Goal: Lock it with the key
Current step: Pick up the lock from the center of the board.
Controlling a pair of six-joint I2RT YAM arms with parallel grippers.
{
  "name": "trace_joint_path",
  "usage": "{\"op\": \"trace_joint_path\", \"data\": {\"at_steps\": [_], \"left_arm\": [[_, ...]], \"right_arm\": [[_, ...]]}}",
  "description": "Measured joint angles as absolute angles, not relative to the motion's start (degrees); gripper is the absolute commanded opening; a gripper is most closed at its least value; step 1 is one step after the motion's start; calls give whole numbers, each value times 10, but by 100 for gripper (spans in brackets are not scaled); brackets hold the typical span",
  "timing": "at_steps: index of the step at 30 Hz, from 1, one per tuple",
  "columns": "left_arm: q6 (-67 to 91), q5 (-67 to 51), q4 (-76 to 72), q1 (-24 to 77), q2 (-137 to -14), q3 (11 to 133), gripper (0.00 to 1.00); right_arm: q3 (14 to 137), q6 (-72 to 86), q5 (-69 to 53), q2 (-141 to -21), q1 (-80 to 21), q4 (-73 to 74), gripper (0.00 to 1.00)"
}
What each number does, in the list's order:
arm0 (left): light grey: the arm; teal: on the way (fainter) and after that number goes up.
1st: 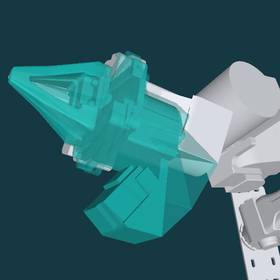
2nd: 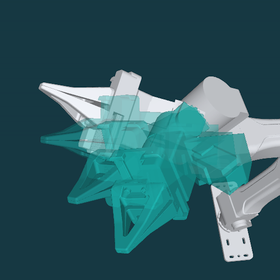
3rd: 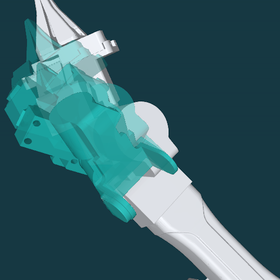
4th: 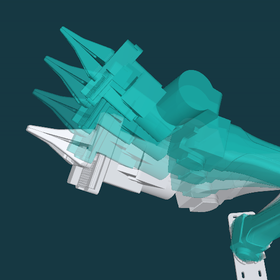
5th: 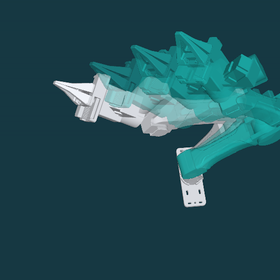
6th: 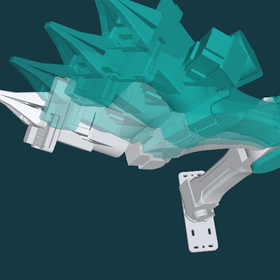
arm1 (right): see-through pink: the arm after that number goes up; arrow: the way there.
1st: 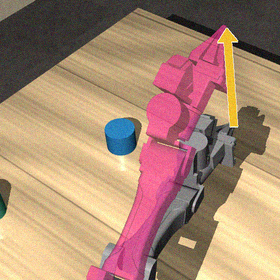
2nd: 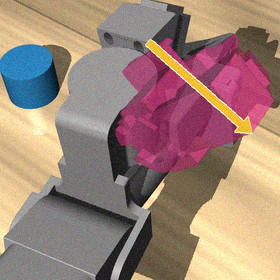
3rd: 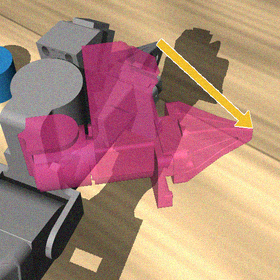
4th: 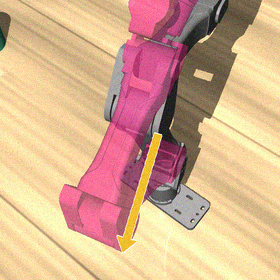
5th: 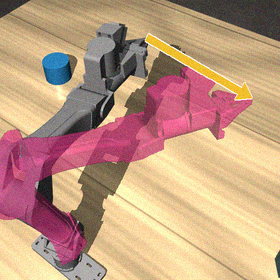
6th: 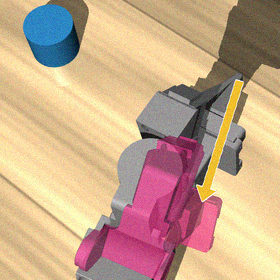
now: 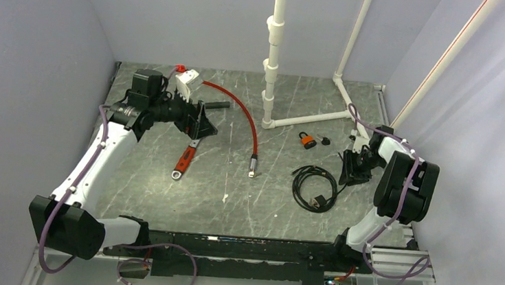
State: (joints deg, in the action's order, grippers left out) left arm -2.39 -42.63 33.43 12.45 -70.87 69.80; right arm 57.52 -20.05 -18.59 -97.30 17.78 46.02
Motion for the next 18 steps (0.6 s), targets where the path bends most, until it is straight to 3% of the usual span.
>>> {"op": "trace_joint_path", "data": {"at_steps": [2, 8, 11, 18], "left_arm": [[-24, -426, 335, 124, -710, 698, 99], [-26, -422, 337, 124, -712, 698, 99], [-27, -422, 337, 124, -711, 698, 99], [-35, -420, 338, 124, -711, 698, 99]], "right_arm": [[584, -192, -185, -986, 176, 460, 31], [594, -159, -176, -998, 176, 461, 22], [595, -147, -167, -1001, 175, 461, 0], [600, -117, -183, -1003, 175, 475, 0]]}}
